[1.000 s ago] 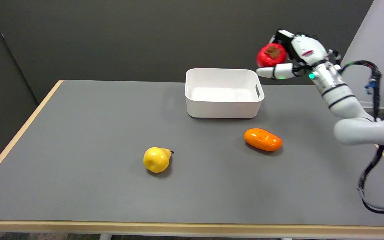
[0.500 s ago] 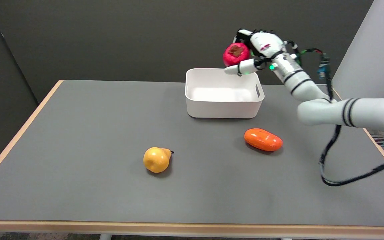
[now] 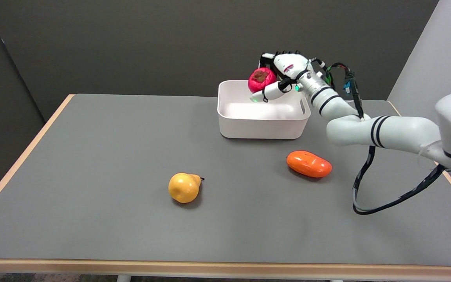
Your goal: Place tomato into white box.
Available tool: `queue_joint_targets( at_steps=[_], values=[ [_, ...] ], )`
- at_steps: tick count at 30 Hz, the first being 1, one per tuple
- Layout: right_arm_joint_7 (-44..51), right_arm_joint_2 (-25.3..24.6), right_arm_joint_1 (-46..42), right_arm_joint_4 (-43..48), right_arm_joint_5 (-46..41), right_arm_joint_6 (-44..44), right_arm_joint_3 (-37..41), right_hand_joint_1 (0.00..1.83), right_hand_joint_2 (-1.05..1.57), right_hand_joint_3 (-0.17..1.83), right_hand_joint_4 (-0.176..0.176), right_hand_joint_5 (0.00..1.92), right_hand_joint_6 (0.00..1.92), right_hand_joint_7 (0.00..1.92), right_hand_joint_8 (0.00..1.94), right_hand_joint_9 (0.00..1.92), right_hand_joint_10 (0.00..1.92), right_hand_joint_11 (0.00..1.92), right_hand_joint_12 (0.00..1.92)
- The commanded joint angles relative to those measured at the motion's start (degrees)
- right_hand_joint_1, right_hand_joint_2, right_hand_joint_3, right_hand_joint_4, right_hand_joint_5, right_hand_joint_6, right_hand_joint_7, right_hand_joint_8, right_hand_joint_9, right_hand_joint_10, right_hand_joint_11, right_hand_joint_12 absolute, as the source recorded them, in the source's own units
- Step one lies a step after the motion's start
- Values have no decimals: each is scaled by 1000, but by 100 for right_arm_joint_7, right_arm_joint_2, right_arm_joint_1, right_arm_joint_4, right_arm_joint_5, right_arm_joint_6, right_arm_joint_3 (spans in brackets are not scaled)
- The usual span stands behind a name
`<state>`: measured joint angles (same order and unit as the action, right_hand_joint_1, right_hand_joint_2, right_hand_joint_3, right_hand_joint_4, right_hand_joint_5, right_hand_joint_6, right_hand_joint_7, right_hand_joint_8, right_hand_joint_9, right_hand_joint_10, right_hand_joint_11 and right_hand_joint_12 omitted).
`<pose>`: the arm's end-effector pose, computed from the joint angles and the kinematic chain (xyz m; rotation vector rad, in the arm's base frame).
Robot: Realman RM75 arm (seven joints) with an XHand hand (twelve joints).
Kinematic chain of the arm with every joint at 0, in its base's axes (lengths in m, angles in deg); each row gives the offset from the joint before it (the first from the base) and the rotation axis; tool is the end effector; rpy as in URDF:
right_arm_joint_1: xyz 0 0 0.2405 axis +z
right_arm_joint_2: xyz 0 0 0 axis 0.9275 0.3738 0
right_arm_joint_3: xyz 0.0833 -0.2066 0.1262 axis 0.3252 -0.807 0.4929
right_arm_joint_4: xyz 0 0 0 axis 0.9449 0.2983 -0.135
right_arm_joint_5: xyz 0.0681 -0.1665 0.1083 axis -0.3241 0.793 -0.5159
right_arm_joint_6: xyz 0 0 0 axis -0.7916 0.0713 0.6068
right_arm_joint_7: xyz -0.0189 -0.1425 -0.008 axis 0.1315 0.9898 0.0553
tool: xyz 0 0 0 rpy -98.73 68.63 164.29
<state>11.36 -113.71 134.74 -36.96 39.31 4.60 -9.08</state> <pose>-0.1862 -0.5049 0.3924 1.5739 0.0010 0.1485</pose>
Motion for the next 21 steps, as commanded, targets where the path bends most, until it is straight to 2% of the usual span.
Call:
queue_joint_targets(
  at_steps=[1,5,7,8,10,12,14,16,21],
  values=[
    [31,-384,-512,796,-33,643,391,804,1132,430,176,598,1642,838,1583,812,1921,416,1921],
    [0,-328,-599,722,-33,597,539,792,1158,394,176,582,1653,818,1521,775,1921,370,1921],
    [-17,-311,-605,690,-19,603,578,772,1232,303,142,526,1699,749,1295,662,1911,326,1786],
    [-17,-292,-605,667,0,611,578,752,1108,477,139,454,1477,694,1142,621,1772,311,1675],
    [-17,-271,-591,633,7,613,578,681,794,907,136,283,882,553,779,529,1372,273,1412],
    [-17,-261,-589,612,15,607,578,489,727,966,115,185,442,385,449,402,861,198,1213],
    [-17,-261,-581,599,15,605,578,425,699,1020,115,156,439,334,429,354,751,197,1147],
    [-17,-256,-581,578,23,600,578,415,688,971,110,133,382,263,318,253,630,144,1140],
    [-17,-182,-581,437,23,589,578,369,659,970,107,92,330,145,254,165,540,112,1113]
  ],
)
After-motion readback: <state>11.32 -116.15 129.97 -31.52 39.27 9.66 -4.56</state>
